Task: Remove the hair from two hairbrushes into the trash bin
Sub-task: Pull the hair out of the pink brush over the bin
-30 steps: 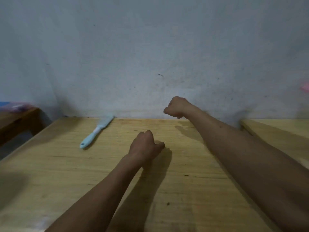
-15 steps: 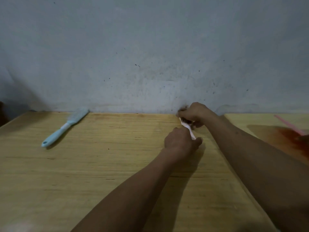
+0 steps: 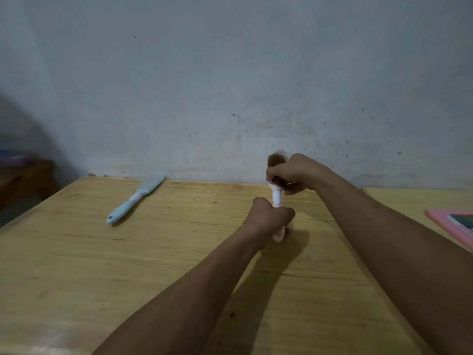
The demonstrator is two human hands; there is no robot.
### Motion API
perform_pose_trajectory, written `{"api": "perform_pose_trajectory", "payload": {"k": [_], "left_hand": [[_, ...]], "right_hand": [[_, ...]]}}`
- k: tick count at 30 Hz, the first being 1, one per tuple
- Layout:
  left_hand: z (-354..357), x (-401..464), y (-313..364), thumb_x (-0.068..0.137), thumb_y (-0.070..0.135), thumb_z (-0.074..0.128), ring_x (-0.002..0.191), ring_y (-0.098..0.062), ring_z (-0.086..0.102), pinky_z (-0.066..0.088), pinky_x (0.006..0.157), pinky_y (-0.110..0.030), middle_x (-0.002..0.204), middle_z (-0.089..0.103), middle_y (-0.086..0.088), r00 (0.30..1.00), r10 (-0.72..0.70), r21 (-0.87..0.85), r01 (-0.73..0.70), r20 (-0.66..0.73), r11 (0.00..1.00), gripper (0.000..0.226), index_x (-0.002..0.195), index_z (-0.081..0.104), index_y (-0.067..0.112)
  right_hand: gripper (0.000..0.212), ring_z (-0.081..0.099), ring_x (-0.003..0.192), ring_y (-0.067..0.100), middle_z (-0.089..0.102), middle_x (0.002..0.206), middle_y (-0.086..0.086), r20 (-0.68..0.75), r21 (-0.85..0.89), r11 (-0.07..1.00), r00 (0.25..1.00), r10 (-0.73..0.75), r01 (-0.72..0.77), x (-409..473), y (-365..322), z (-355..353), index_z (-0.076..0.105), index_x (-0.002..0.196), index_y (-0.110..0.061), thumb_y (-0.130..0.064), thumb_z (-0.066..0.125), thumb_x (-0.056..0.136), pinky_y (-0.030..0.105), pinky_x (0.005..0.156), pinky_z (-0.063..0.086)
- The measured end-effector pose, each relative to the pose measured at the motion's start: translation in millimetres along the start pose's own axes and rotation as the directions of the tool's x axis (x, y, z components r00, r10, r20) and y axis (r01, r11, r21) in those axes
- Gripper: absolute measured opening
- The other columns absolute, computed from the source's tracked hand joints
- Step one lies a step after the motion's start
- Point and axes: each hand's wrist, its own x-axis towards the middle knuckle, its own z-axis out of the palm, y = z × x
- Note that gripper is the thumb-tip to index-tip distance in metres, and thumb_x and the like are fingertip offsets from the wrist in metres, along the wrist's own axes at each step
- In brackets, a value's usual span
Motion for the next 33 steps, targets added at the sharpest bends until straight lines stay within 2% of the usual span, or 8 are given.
{"api": "perform_pose_trajectory", "payload": {"k": [3, 8, 14, 19, 23, 27, 29, 33], "left_hand": [[-26.3, -12.0, -2.0, 0.091, 0.019, 0.063, 0.059, -0.020, 0.062, 0.054, 0.054, -0.031, 0.089, 0.062, -0.015, 0.997, 0.019, -0.107, -0.026, -0.073, 0.994, 0.036, 0.118, 0.057, -0.005], [-77.2, -40.5, -11.4, 0.095, 0.020, 0.057, 0.062, -0.024, 0.064, 0.055, 0.066, -0.039, 0.086, 0.064, -0.015, 0.983, 0.043, -0.115, -0.064, -0.177, 0.991, 0.029, 0.111, 0.059, -0.003], [-138.9, -77.0, -28.8, 0.099, 0.021, 0.045, 0.059, -0.022, 0.060, 0.051, 0.054, -0.032, 0.092, 0.058, -0.014, 0.940, 0.028, -0.171, -0.091, -0.340, 0.981, 0.028, 0.120, 0.047, 0.002], [-197.3, -122.3, -63.8, 0.098, 0.027, 0.048, 0.051, -0.020, 0.049, 0.039, 0.050, -0.028, 0.078, 0.053, -0.010, 0.867, 0.030, -0.167, -0.129, -0.498, 0.977, 0.021, 0.094, 0.052, 0.007], [-240.5, -173.6, -94.9, 0.090, 0.049, 0.047, 0.052, -0.021, 0.049, 0.039, 0.051, -0.032, 0.073, 0.055, -0.006, 0.754, 0.052, -0.073, -0.132, -0.655, 0.989, 0.038, 0.096, 0.057, 0.012], [-275.7, -230.1, -127.5, 0.085, 0.076, 0.039, 0.068, -0.022, 0.065, 0.057, 0.062, -0.040, 0.079, 0.067, -0.001, 0.588, 0.074, 0.124, 0.046, -0.806, 0.991, 0.058, 0.095, 0.063, 0.025], [-287.9, -258.6, -146.3, 0.085, 0.081, 0.037, 0.073, -0.020, 0.068, 0.060, 0.068, -0.045, 0.078, 0.070, 0.002, 0.505, 0.098, 0.182, 0.120, -0.857, 0.976, 0.060, 0.088, 0.063, 0.027], [-304.2, -314.8, -182.5, 0.087, 0.075, 0.045, 0.063, -0.010, 0.065, 0.047, 0.057, -0.032, 0.062, 0.067, 0.009, 0.373, 0.081, 0.174, 0.223, -0.924, 0.959, 0.053, 0.072, 0.060, 0.026]], "right_hand": [[0.023, 0.067, 0.069, 0.028, 0.071, 0.091, 0.017, 0.038, -0.015, 0.999, 0.998, -0.044, 0.045, -10.4, -23.7, 17.1, 0.069, 0.088, 0.000, -0.018, 0.079, 0.079, 0.043, 0.081, 0.063], [0.033, 0.071, 0.073, 0.030, 0.074, 0.100, 0.018, 0.172, -0.031, 0.994, 0.981, -0.095, 0.102, -33.2, -61.4, 52.1, 0.068, 0.098, 0.002, -0.021, 0.083, 0.079, 0.043, 0.083, 0.065], [0.060, 0.079, 0.089, 0.029, 0.073, 0.109, 0.018, 0.338, -0.027, 0.983, 0.927, -0.160, 0.180, -63.2, -107.7, 100.0, 0.064, 0.113, 0.003, -0.039, 0.088, 0.078, 0.041, 0.080, 0.066], [0.061, 0.077, 0.088, 0.027, 0.070, 0.110, 0.017, 0.421, 0.076, 0.961, 0.865, -0.272, 0.265, -88.7, -144.4, 146.0, 0.058, 0.120, 0.001, -0.044, 0.081, 0.085, 0.040, 0.074, 0.066], [0.046, 0.074, 0.075, 0.023, 0.073, 0.101, 0.017, 0.468, 0.176, 0.932, 0.806, -0.362, 0.316, -111.6, -171.1, 196.4, 0.068, 0.114, 0.006, -0.029, 0.082, 0.087, 0.033, 0.064, 0.065], [0.039, 0.073, 0.069, 0.020, 0.076, 0.090, 0.013, 0.596, 0.118, 0.903, 0.698, -0.397, 0.413, -145.8, -197.1, 249.5, 0.073, 0.103, 0.002, -0.030, 0.085, 0.084, 0.028, 0.059, 0.063], [0.037, 0.073, 0.068, 0.019, 0.077, 0.086, 0.011, 0.669, 0.086, 0.880, 0.627, -0.399, 0.467, -165.3, -210.0, 276.0, 0.074, 0.100, 0.001, -0.031, 0.085, 0.084, 0.029, 0.062, 0.063], [0.041, 0.072, 0.068, 0.021, 0.076, 0.077, 0.007, 0.789, 0.028, 0.823, 0.492, -0.367, 0.568, -206.8, -229.5, 330.5, 0.075, 0.102, 0.000, -0.034, 0.086, 0.082, 0.033, 0.070, 0.064]]}}
